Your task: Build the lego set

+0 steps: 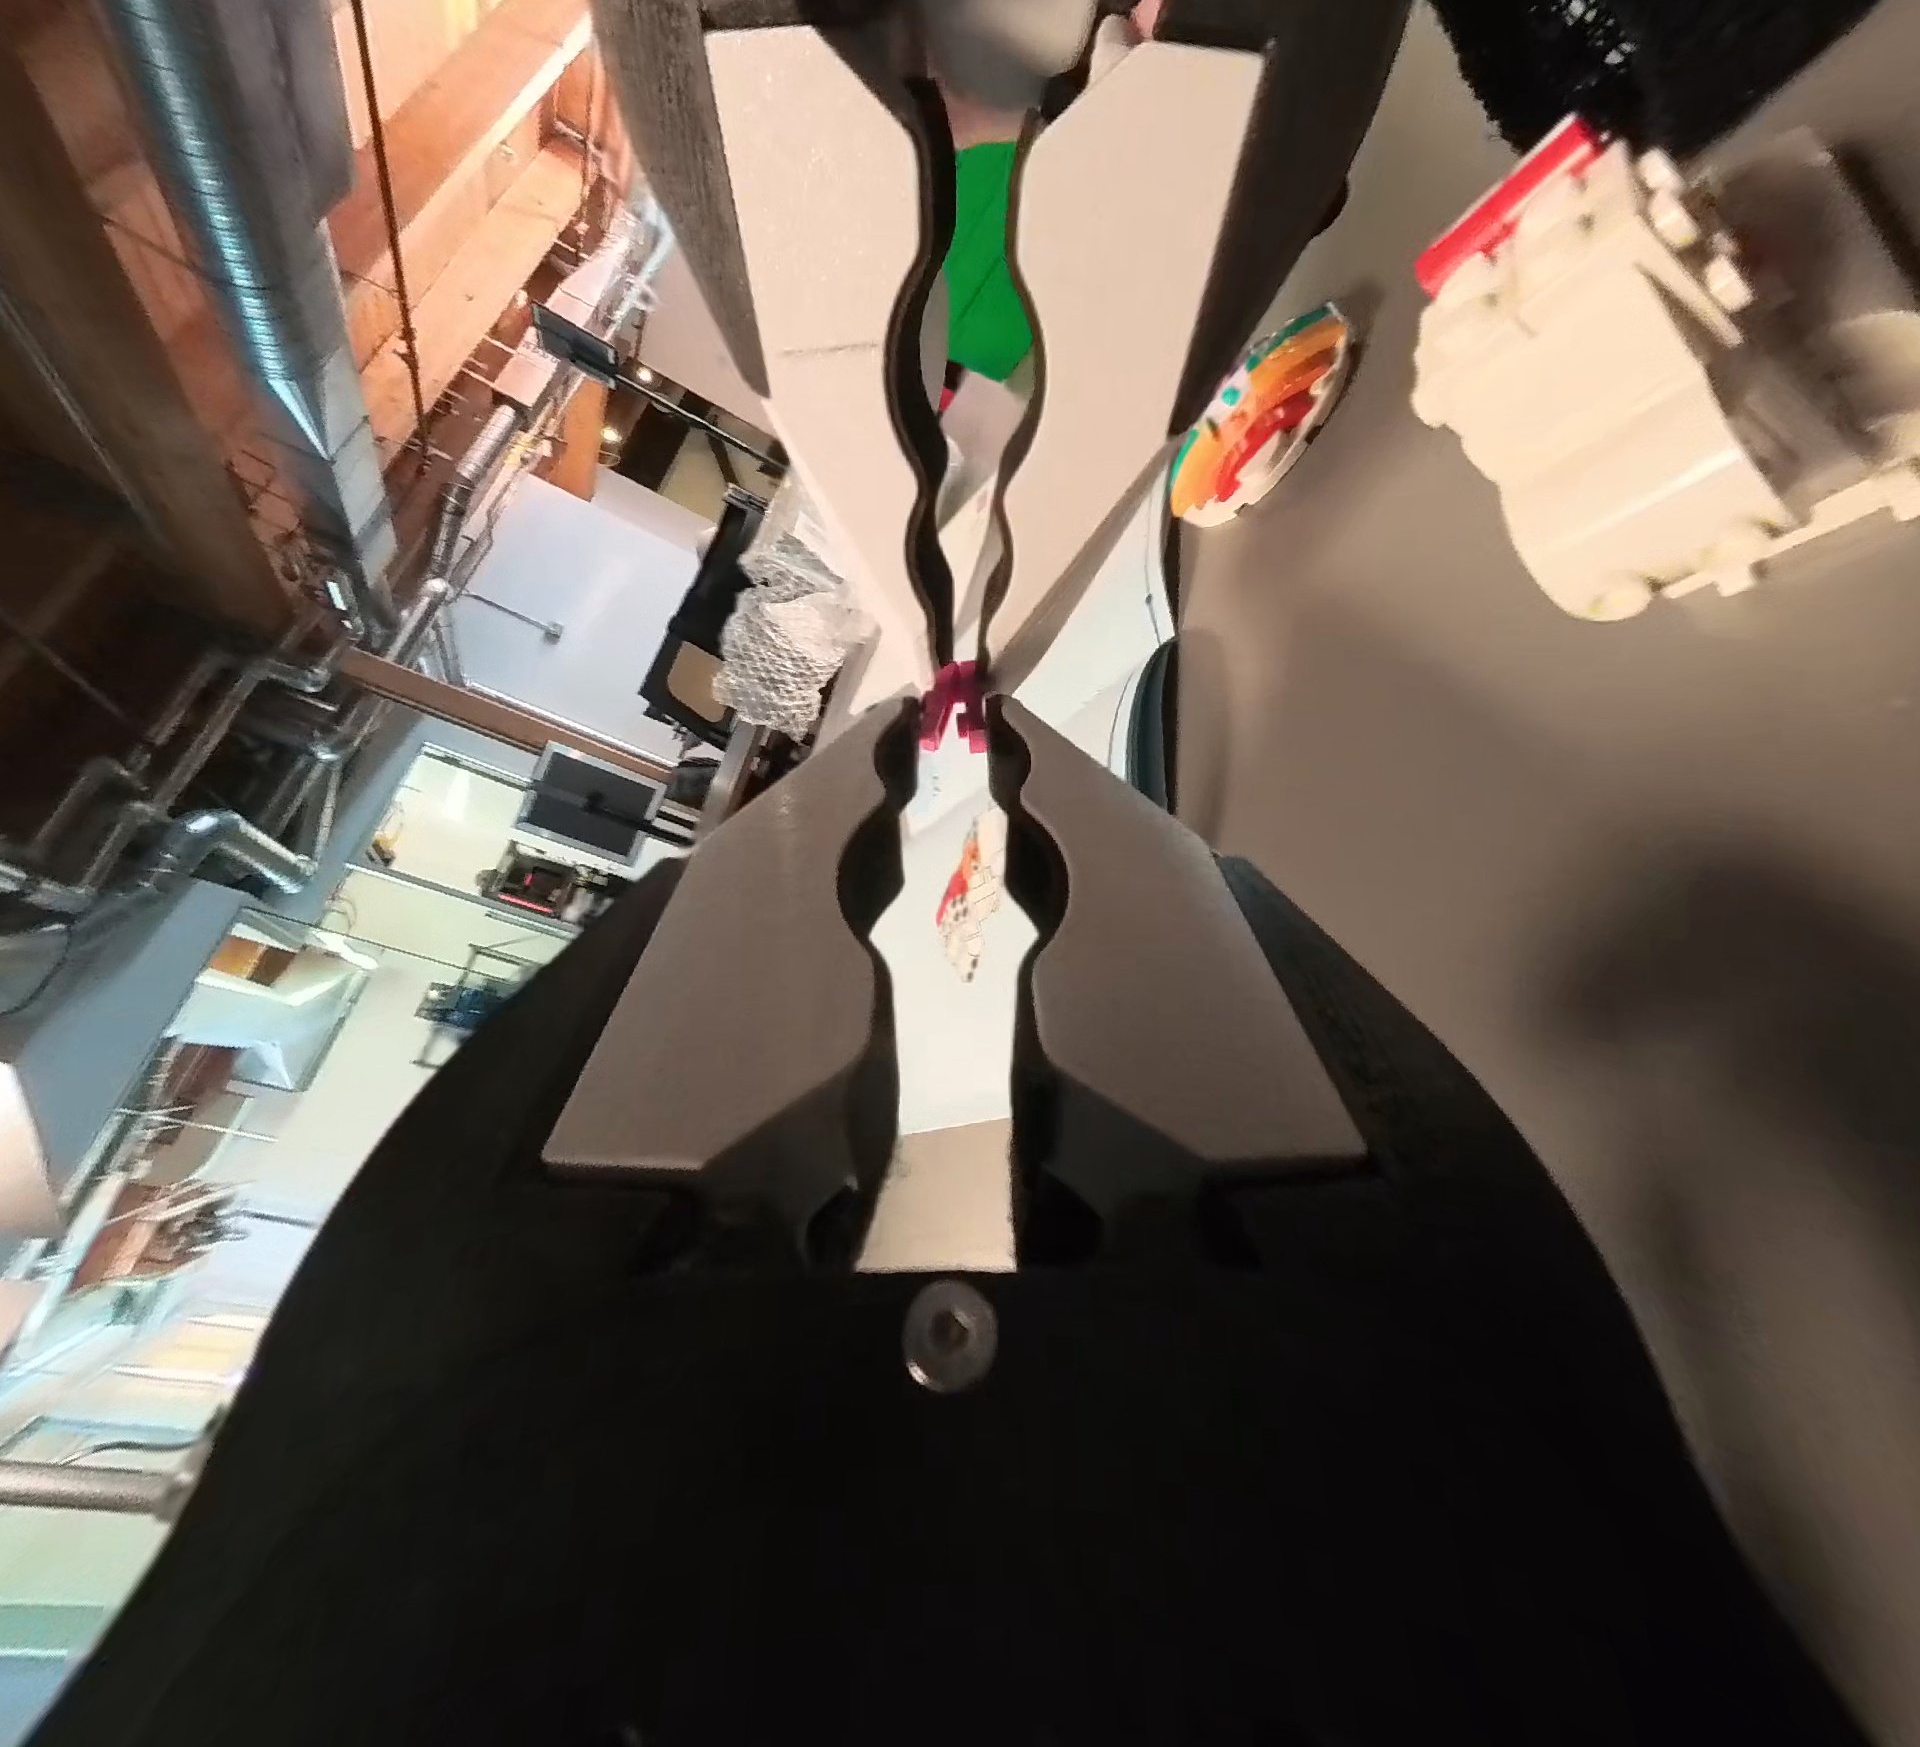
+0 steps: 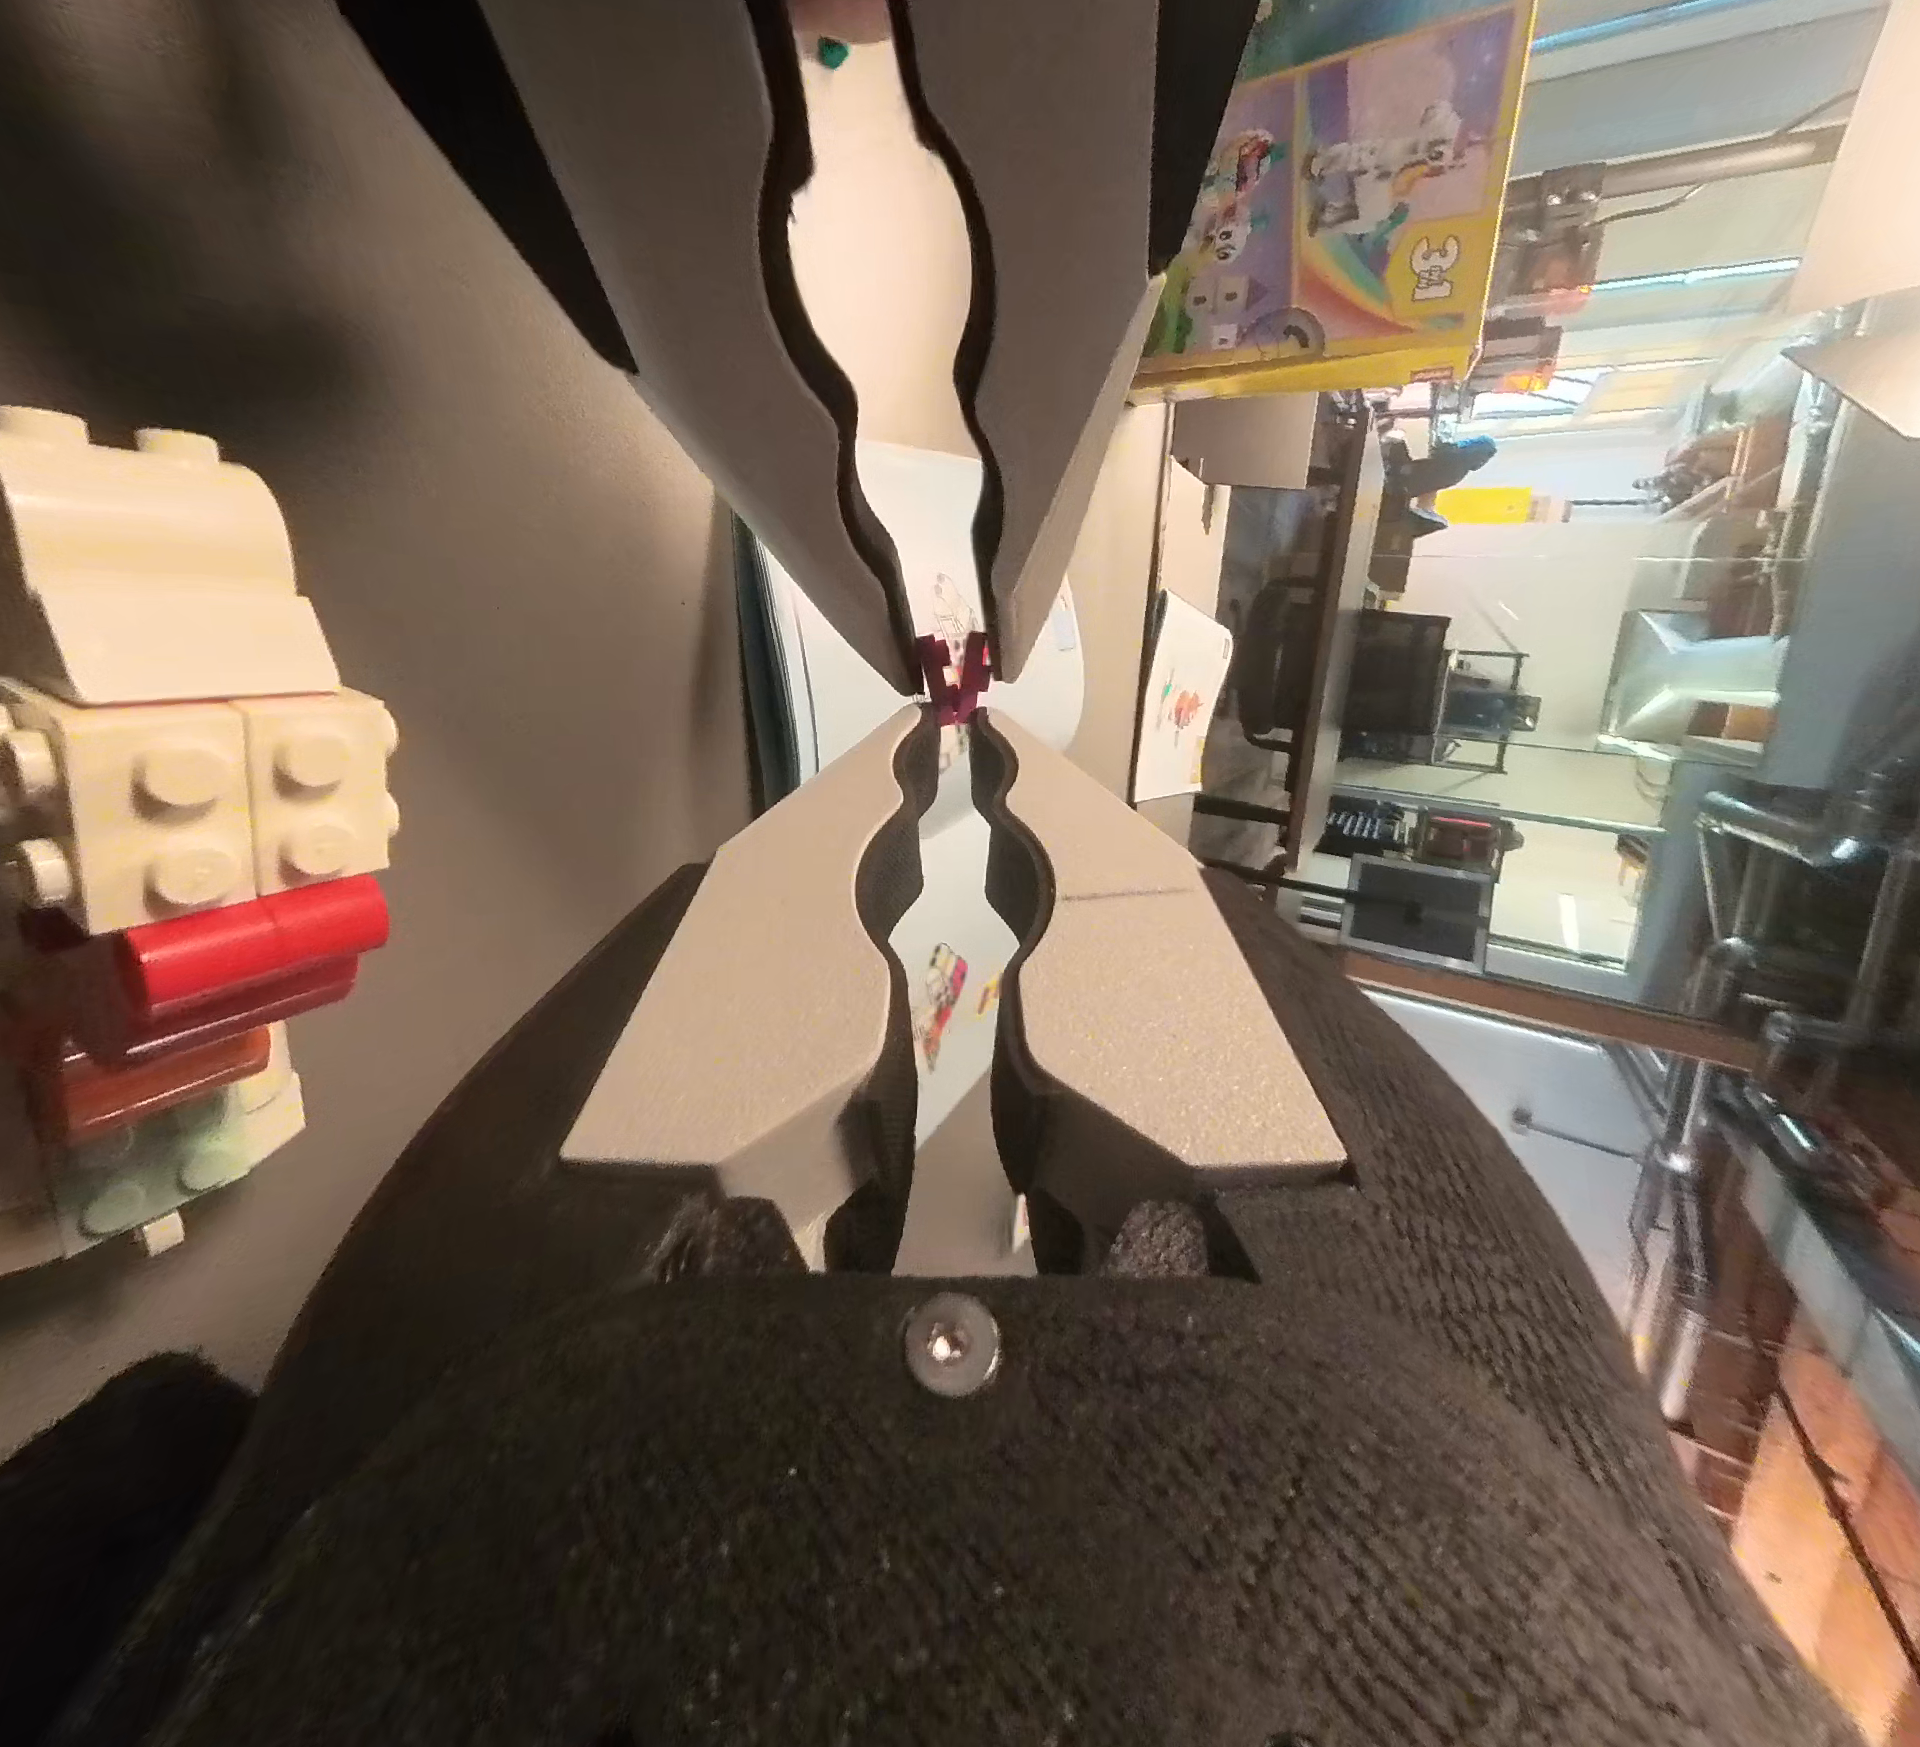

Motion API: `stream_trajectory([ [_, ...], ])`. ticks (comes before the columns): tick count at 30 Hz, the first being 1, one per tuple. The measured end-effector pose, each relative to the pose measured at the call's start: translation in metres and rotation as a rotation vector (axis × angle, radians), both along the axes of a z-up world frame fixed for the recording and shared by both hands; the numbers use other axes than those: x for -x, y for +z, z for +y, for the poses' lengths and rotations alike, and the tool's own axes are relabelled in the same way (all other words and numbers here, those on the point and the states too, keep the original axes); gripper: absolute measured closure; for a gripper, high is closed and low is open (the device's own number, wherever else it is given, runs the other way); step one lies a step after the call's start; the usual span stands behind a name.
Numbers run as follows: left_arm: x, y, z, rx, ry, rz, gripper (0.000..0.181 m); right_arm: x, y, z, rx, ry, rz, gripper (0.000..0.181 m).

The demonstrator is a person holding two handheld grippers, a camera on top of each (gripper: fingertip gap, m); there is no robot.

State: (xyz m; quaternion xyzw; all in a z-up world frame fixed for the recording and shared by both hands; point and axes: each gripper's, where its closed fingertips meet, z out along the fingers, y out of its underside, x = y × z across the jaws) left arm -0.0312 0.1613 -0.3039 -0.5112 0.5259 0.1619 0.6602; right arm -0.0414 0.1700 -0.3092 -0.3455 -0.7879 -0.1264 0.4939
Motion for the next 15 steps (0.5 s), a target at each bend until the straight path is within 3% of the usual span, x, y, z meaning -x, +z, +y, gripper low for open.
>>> stream_trajectory([
  [15, -0.0020, -0.0025, -0.0015, 0.232, -0.046, -0.127, 0.174, -0.0014, -0.0009, -0.0032, 0.149, 0.011, 0.102, 0.175],
])
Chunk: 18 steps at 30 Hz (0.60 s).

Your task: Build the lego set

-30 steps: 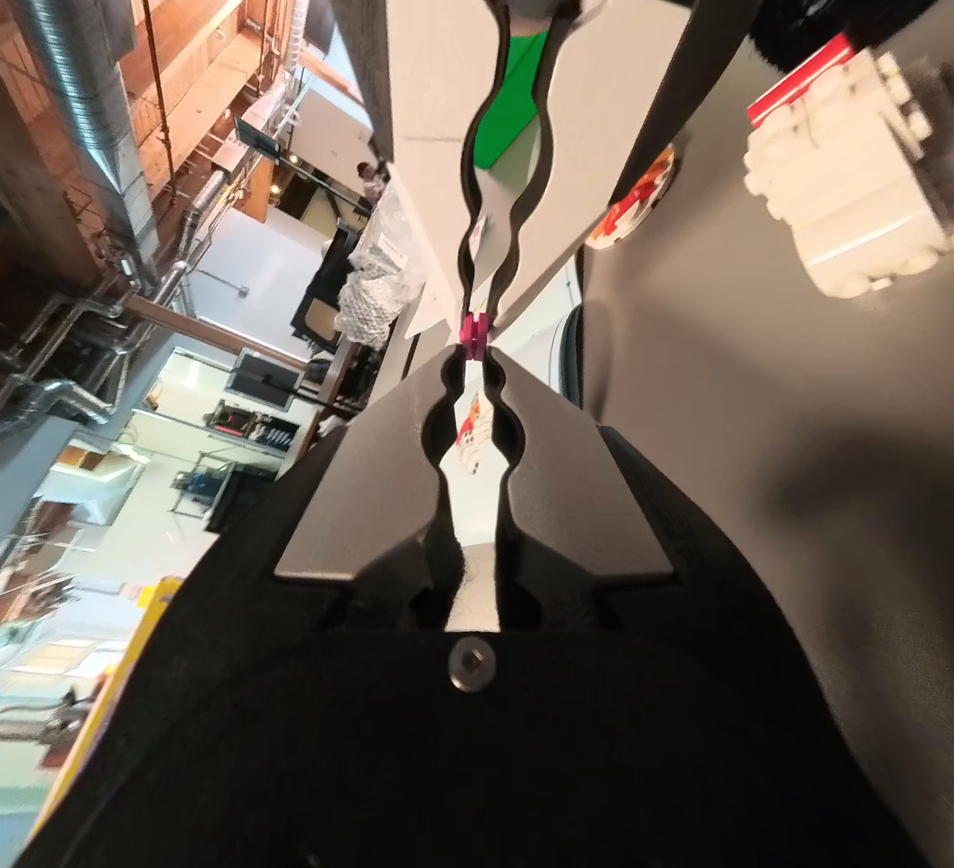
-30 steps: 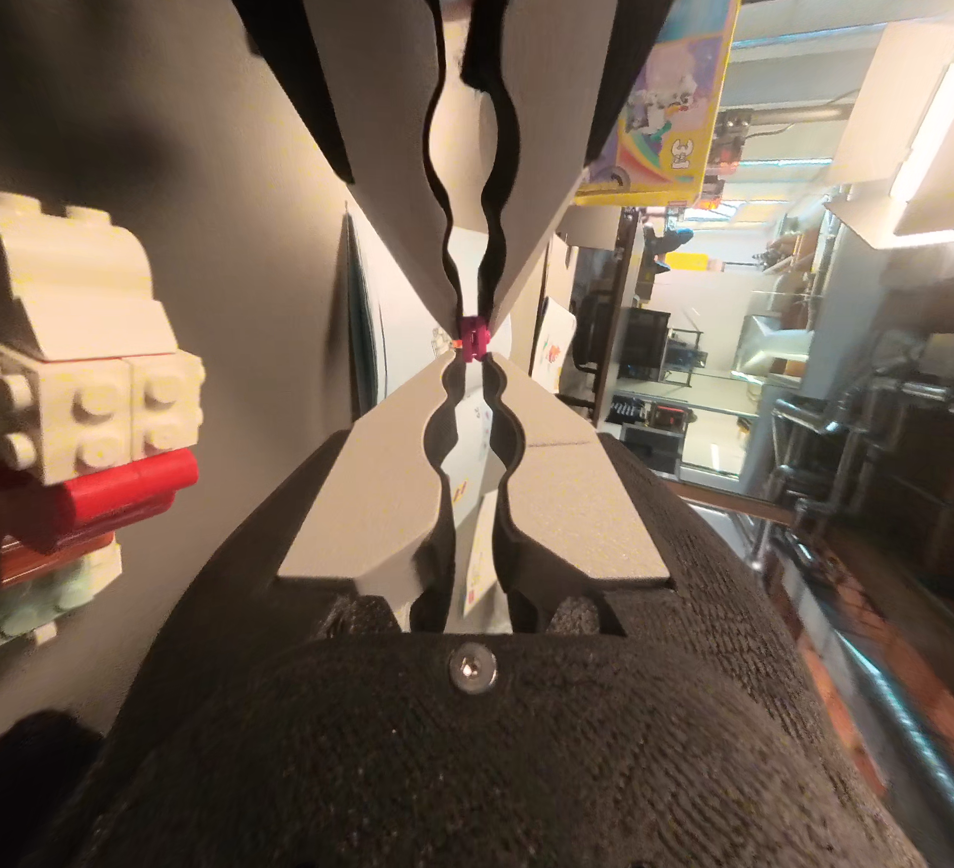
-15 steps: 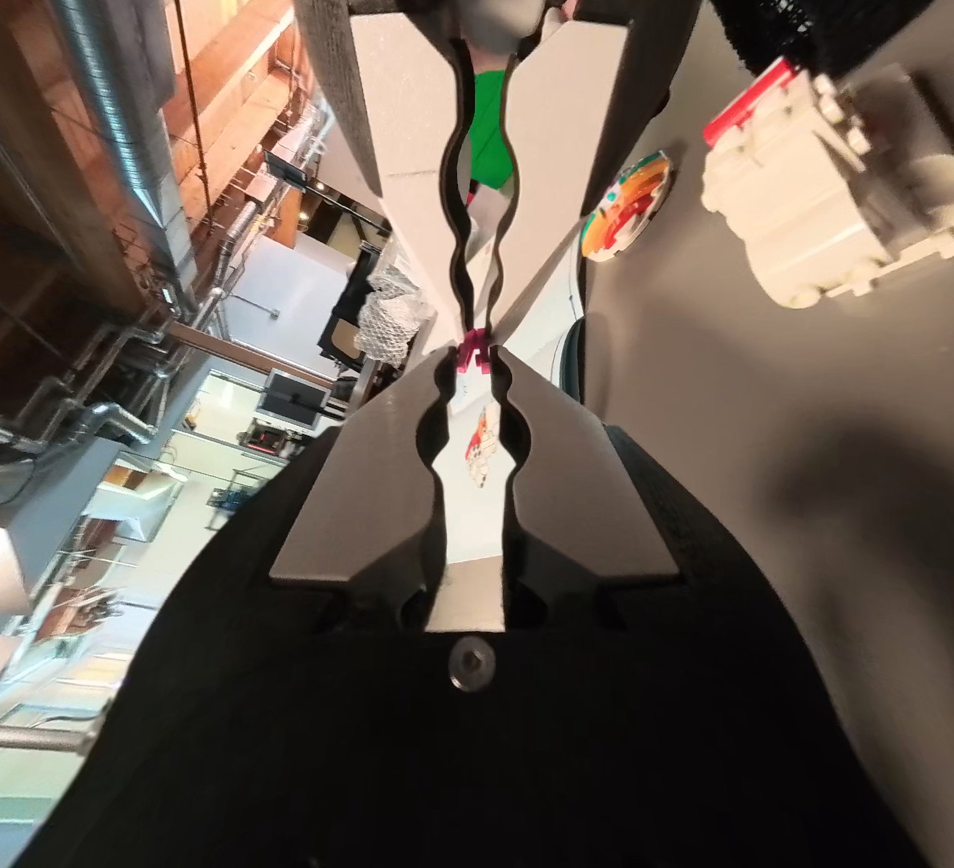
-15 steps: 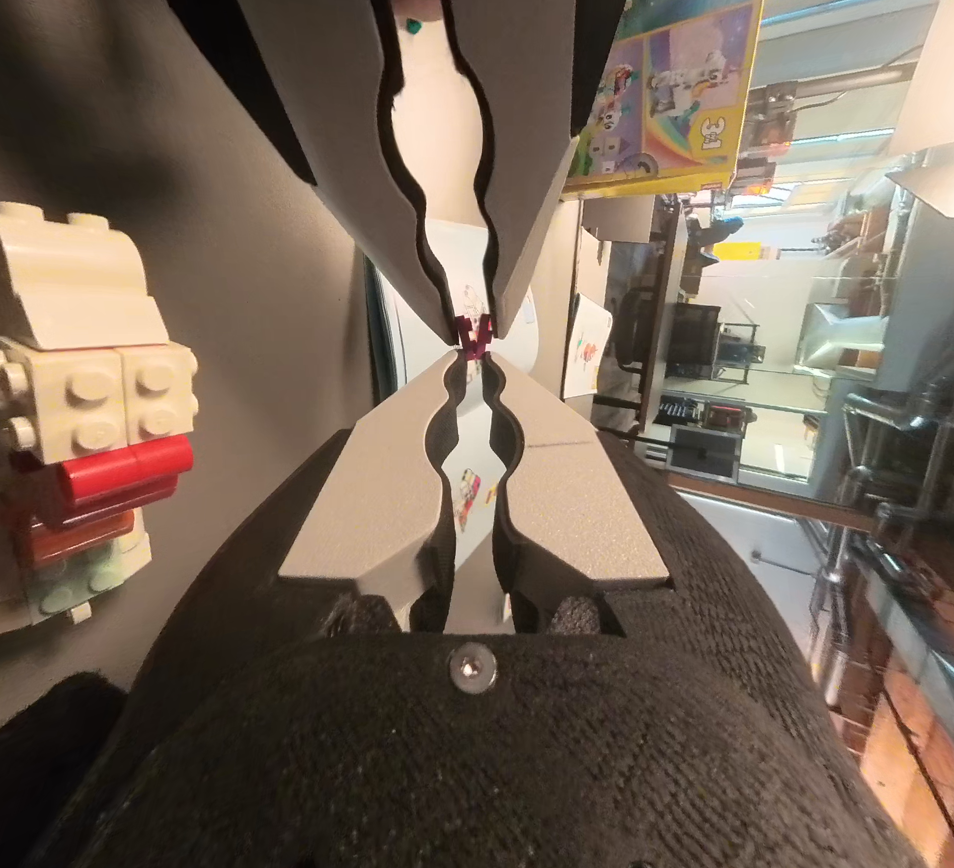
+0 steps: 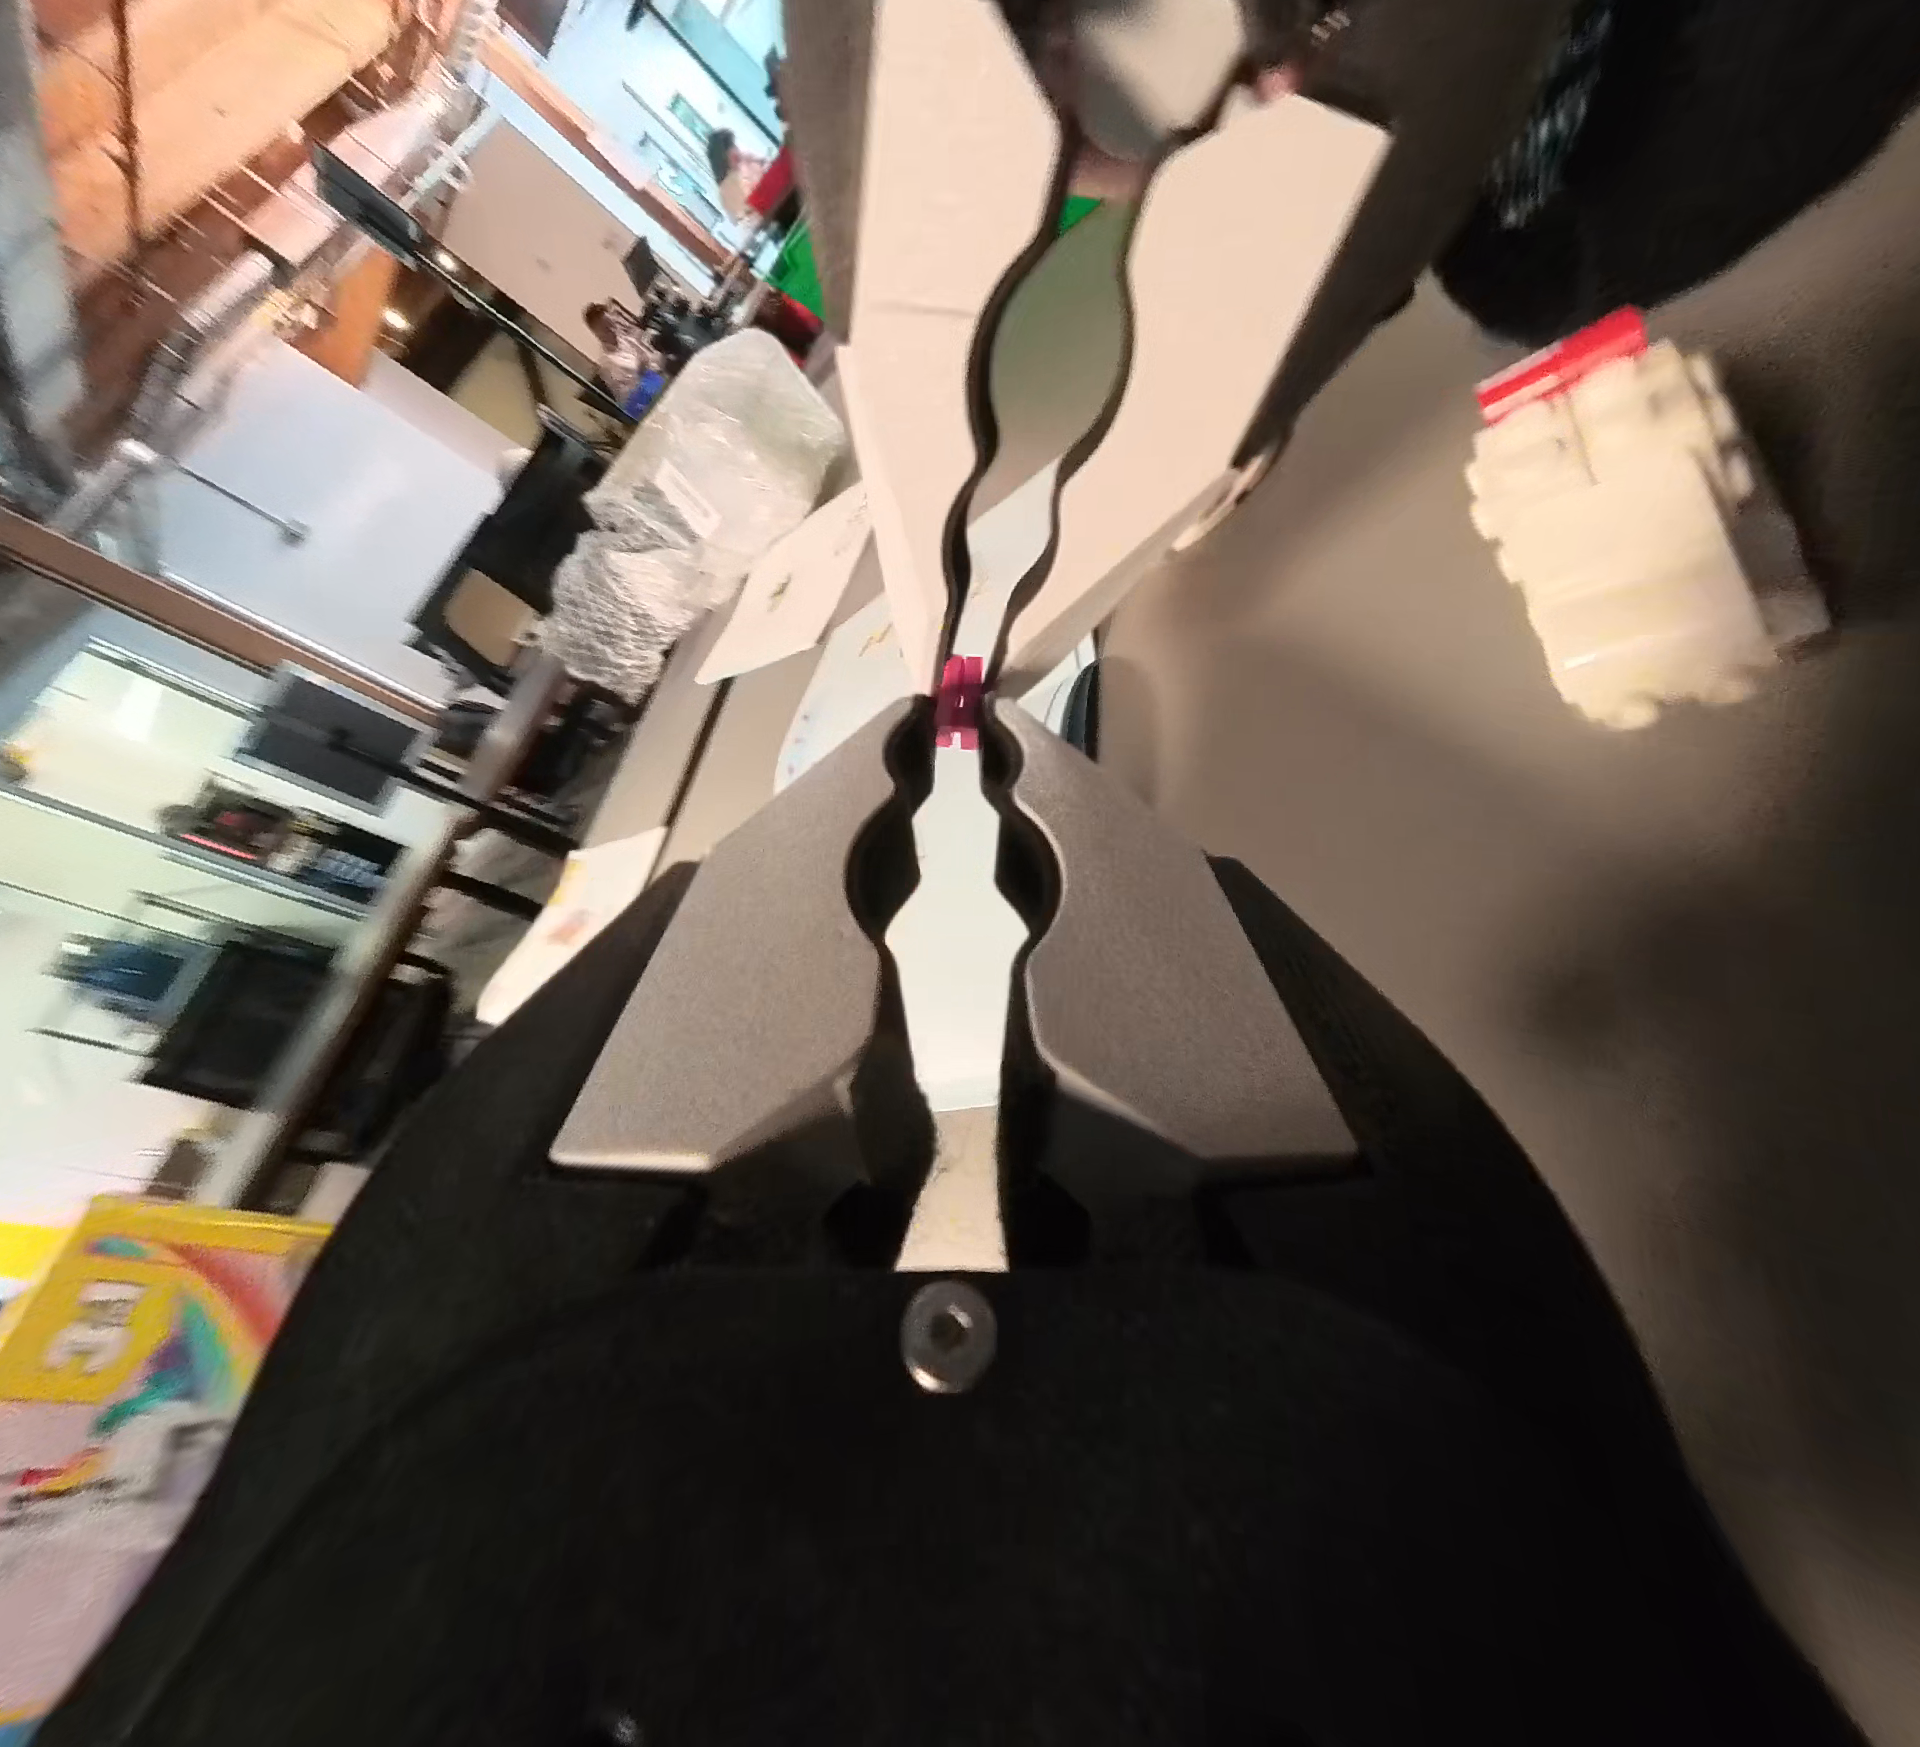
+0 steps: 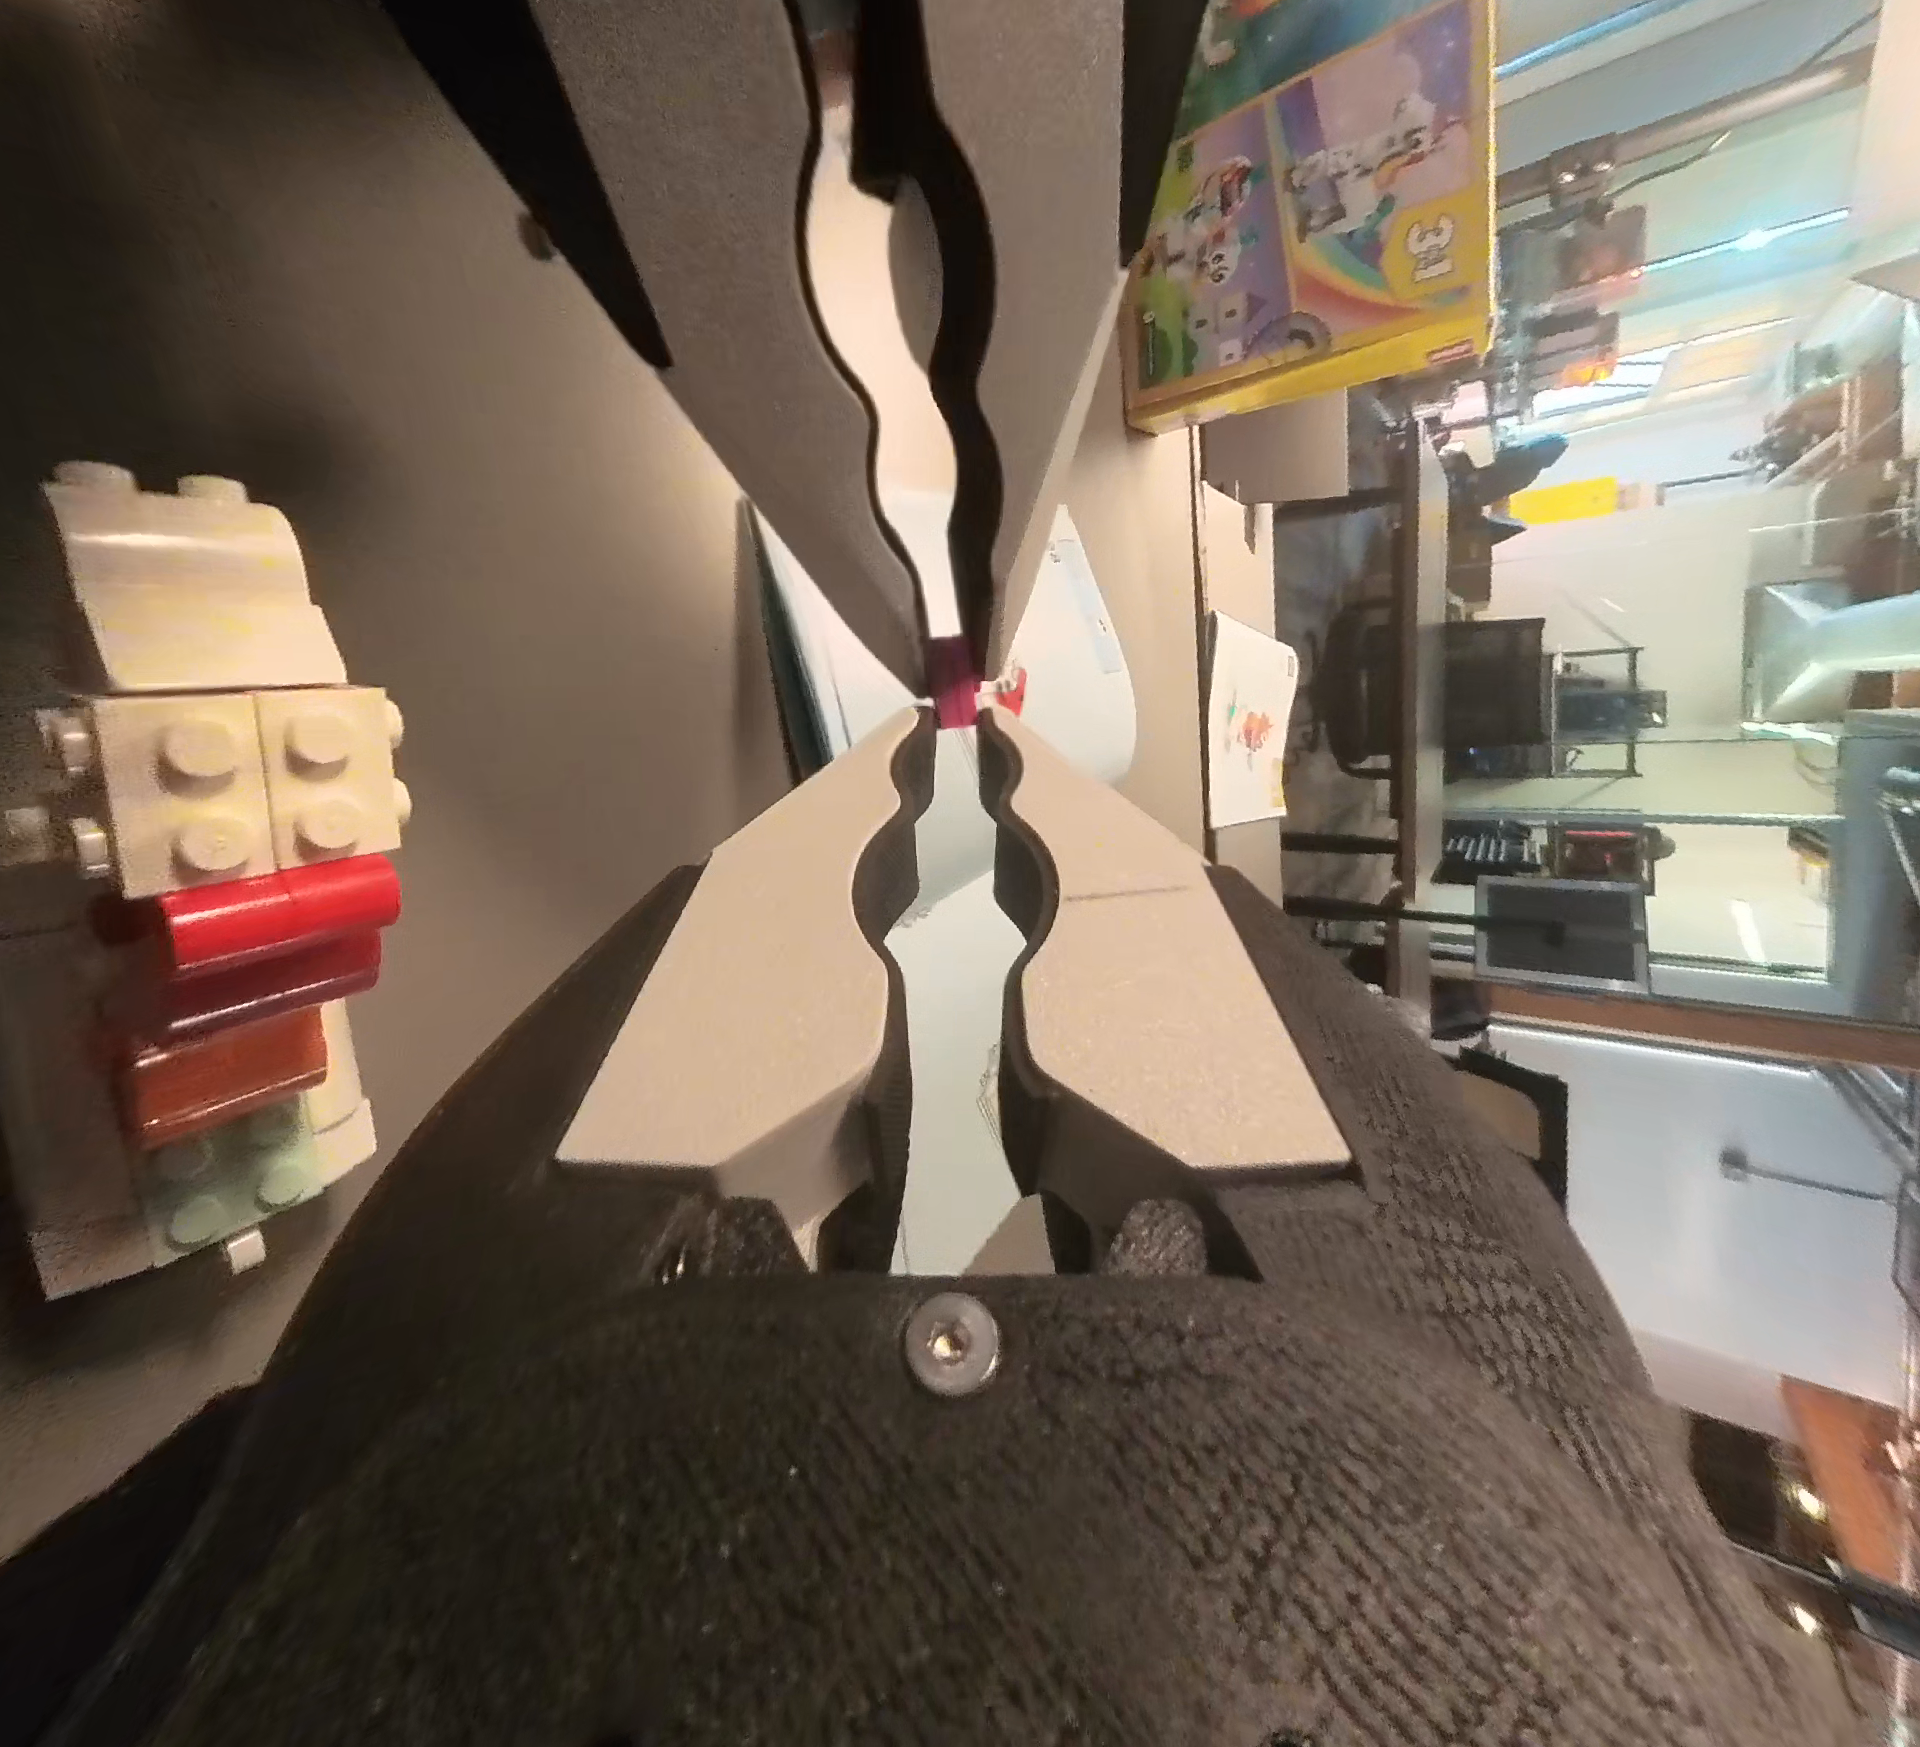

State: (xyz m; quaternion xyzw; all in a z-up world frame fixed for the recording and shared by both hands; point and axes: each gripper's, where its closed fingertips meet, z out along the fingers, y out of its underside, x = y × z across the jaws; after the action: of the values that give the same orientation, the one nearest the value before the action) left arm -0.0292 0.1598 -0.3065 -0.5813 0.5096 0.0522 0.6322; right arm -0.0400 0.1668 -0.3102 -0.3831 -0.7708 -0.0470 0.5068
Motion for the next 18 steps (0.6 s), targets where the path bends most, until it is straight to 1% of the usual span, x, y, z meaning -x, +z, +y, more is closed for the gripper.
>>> stream_trajectory([
  [2, 0.0004, 0.0001, 0.0004, 0.031, -0.008, -0.029, 0.175, 0.0015, 0.0013, -0.0020, 0.003, 0.015, 0.016, 0.175],
  [9, 0.0023, -0.0027, 0.0010, 0.077, -0.010, -0.049, 0.175, 0.0029, -0.0012, -0.0010, 0.033, 0.032, 0.018, 0.177],
  [18, 0.0076, -0.0038, 0.0056, 0.089, -0.003, -0.100, 0.175, 0.0093, -0.0026, 0.0034, 0.178, 0.065, 0.108, 0.177],
])
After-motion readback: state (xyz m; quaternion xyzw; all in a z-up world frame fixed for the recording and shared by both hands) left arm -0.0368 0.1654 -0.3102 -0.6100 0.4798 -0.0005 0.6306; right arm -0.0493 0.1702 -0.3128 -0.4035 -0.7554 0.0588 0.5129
